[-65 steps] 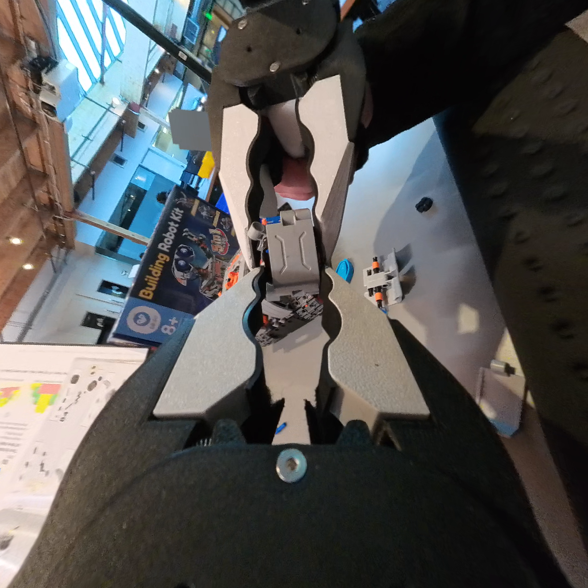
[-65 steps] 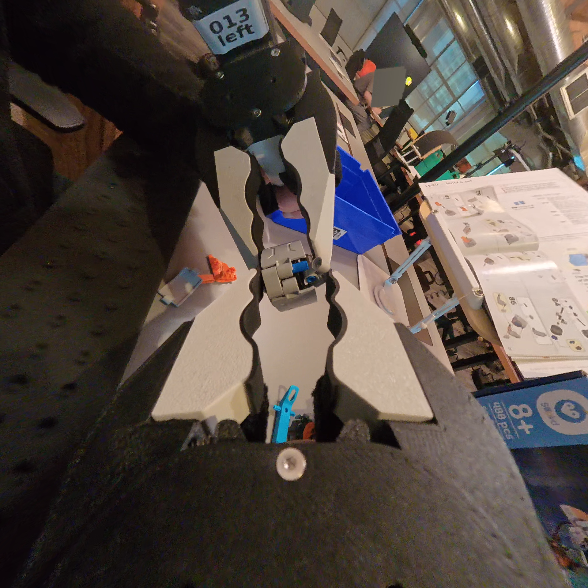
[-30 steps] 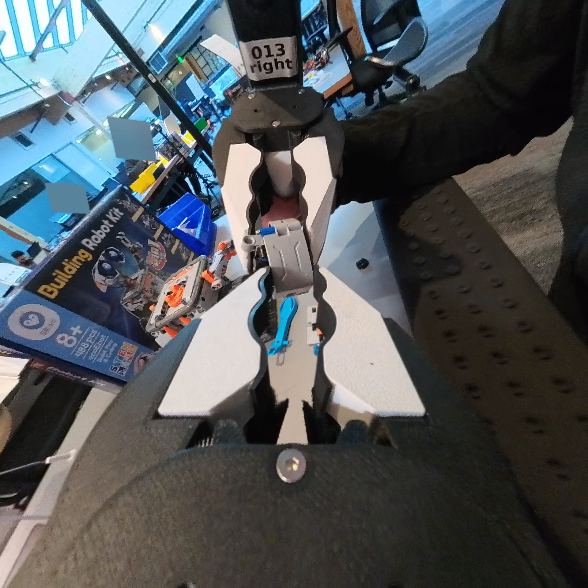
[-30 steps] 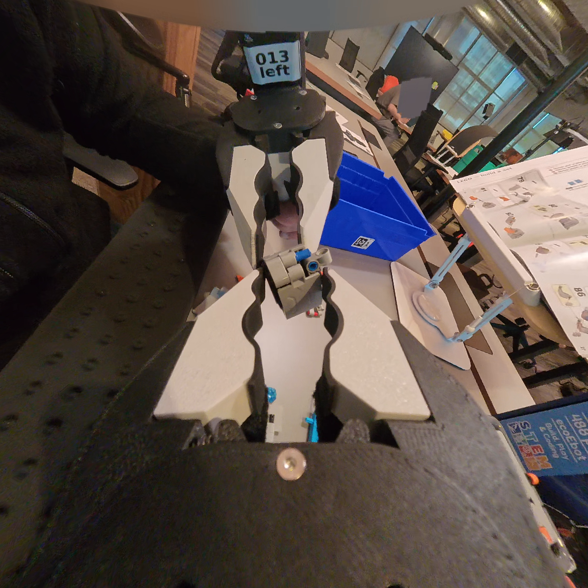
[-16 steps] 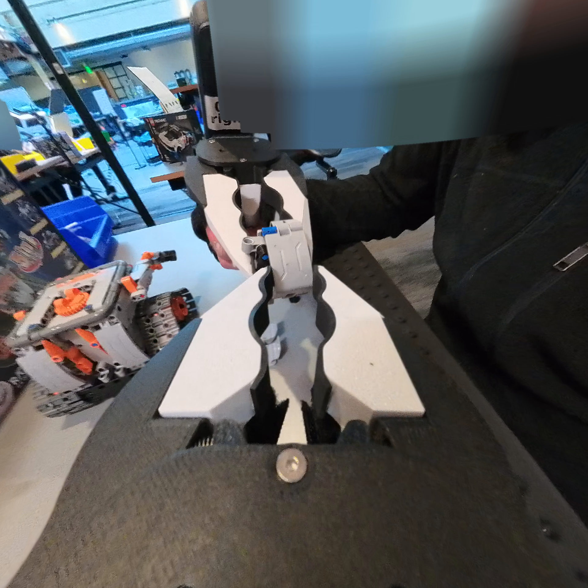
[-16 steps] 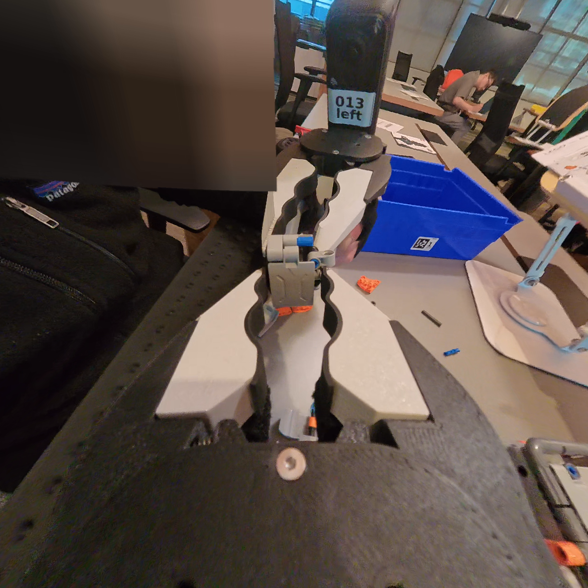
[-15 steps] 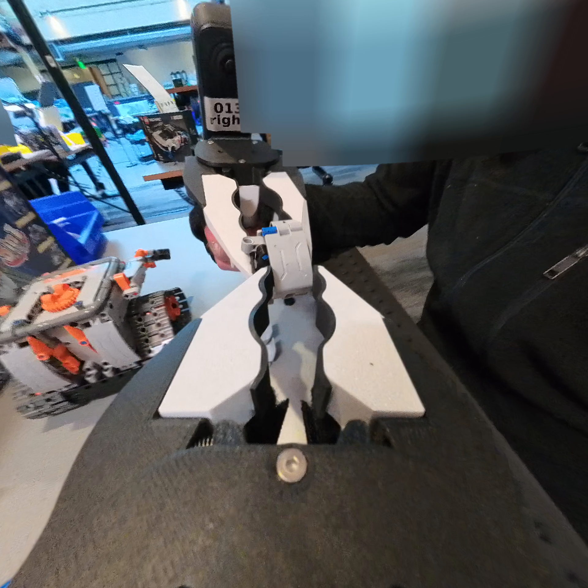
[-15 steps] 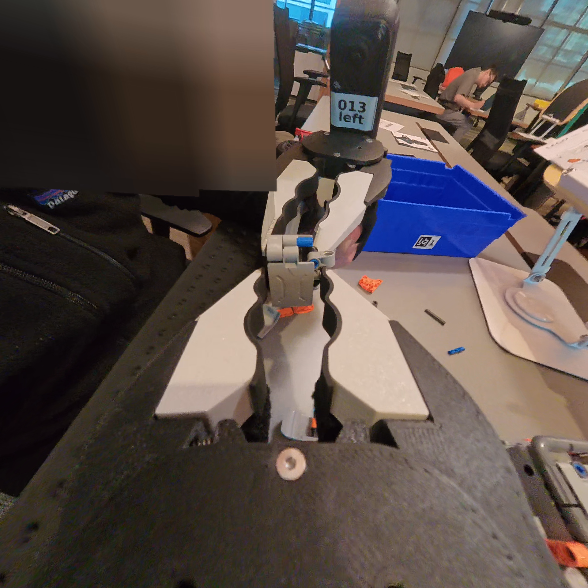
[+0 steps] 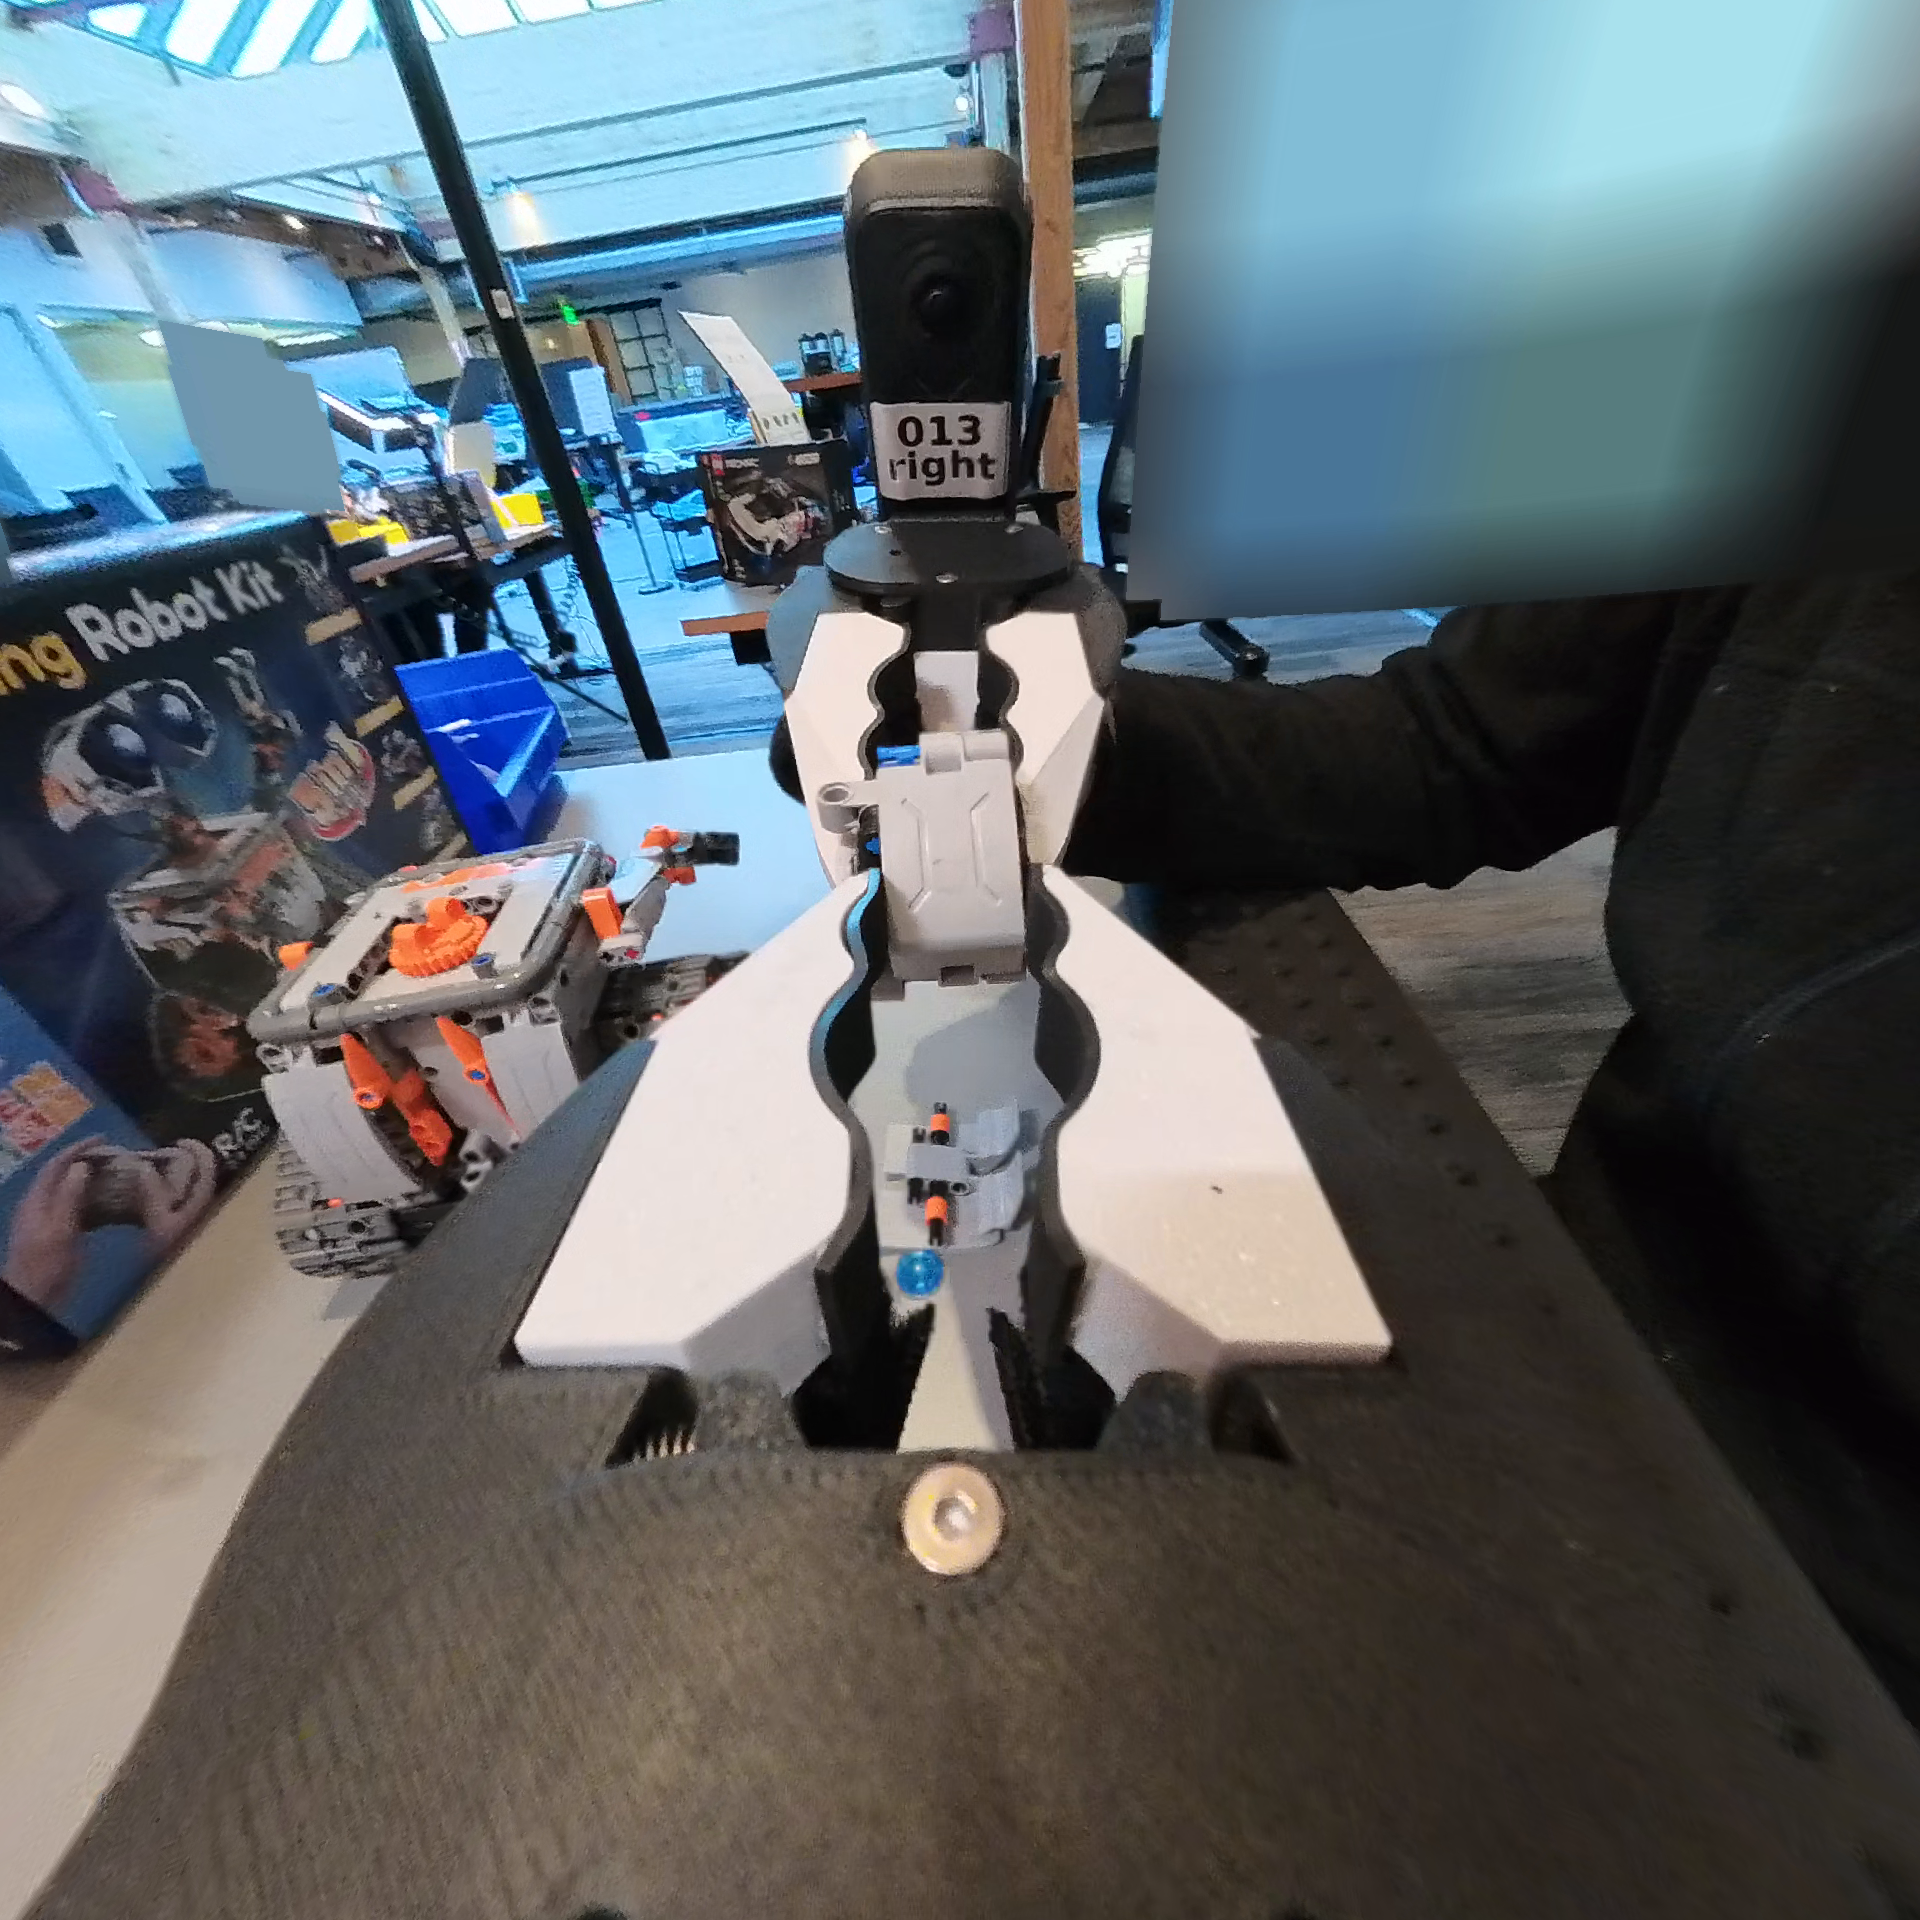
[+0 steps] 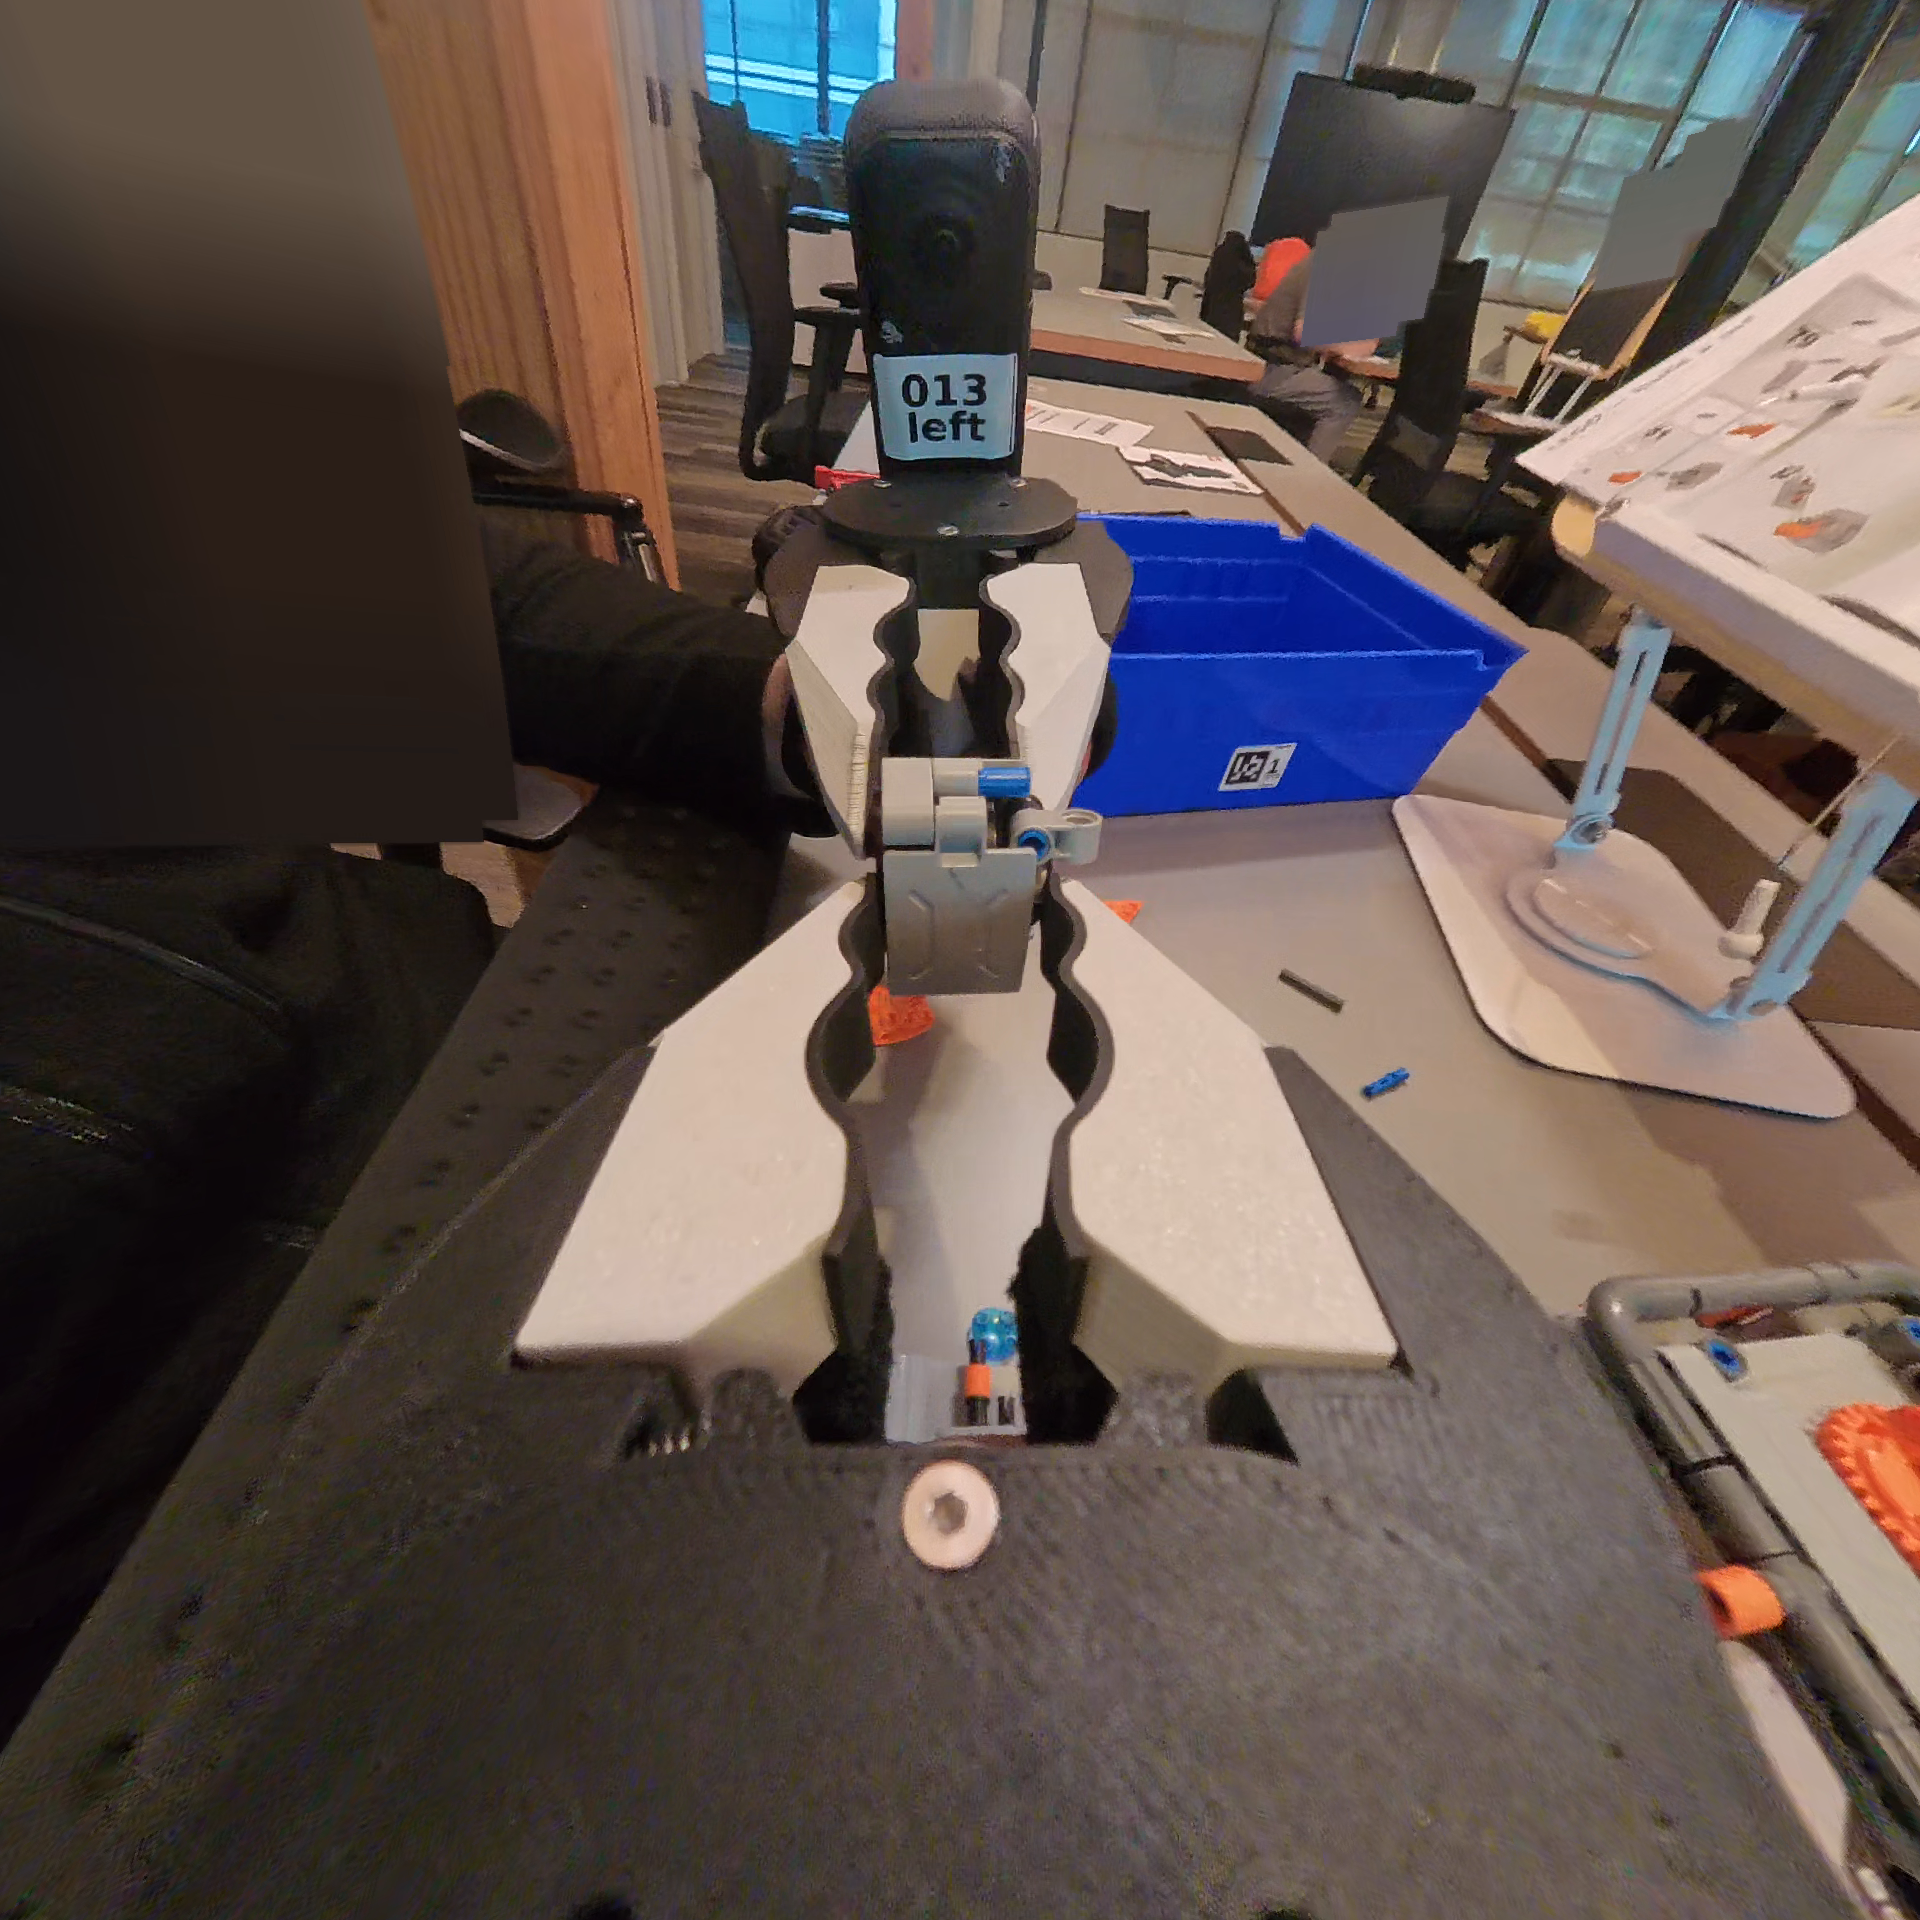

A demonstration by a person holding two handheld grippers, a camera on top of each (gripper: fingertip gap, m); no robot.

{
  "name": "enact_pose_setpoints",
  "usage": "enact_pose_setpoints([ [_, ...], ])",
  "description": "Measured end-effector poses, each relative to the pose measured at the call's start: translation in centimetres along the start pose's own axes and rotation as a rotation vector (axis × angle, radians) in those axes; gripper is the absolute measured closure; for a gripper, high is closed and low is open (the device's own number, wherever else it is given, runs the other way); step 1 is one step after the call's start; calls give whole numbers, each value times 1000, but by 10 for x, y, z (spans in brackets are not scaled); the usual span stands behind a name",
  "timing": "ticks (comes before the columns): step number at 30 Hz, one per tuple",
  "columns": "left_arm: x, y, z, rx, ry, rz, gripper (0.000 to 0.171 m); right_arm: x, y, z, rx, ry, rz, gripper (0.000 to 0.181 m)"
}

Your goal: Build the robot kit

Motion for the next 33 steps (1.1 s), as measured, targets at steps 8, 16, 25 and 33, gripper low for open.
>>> enact_pose_setpoints([
  [8, 7, -1, -8, -70, 58, -33, 148, 11, 1, 18, -36, -205, 5, 154],
  [16, 6, -2, -9, -141, 18, -76, 148, 15, 1, 24, -16, -214, 6, 154],
  [25, -13, -1, -17, 142, 409, 298, 148, -9, -6, -3, -40, -117, 129, 139],
  [33, -93, 5, -29, 139, 772, 798, 148, -45, 5, -14, -57, -62, 392, 158],
])
Point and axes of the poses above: each gripper's, where its closed fingertips meet, y out along the fingers, x out of its top, z = x × y across the jaws, the point moved 9 cm from there along -y, back along the fingers, and after that the axes turned 4 degrees about -z, right-handed, at the moved point
